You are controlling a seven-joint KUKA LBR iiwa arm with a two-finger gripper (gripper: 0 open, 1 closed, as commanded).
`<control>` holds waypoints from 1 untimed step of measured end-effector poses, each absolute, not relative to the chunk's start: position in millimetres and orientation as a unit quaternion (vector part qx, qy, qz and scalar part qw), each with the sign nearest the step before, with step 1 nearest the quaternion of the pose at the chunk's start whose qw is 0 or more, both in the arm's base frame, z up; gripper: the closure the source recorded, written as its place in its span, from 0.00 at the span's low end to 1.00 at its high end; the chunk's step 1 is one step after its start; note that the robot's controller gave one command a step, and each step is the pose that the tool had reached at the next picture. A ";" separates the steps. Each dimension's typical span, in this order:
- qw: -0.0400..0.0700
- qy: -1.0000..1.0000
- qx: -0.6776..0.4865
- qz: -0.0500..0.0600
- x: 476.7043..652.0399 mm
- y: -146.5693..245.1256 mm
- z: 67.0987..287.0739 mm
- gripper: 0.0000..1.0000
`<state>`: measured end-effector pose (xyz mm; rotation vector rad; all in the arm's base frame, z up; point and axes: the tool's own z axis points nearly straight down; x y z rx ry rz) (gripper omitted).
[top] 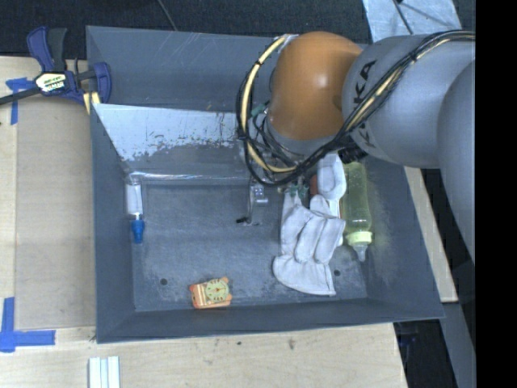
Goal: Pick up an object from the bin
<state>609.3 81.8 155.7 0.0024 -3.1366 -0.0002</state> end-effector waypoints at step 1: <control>-0.002 -1.000 0.000 0.000 611.0 81.4 161.1 0.00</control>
Offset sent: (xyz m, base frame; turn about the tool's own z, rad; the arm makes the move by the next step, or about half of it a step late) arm -0.0353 -0.1183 -0.0857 -0.4354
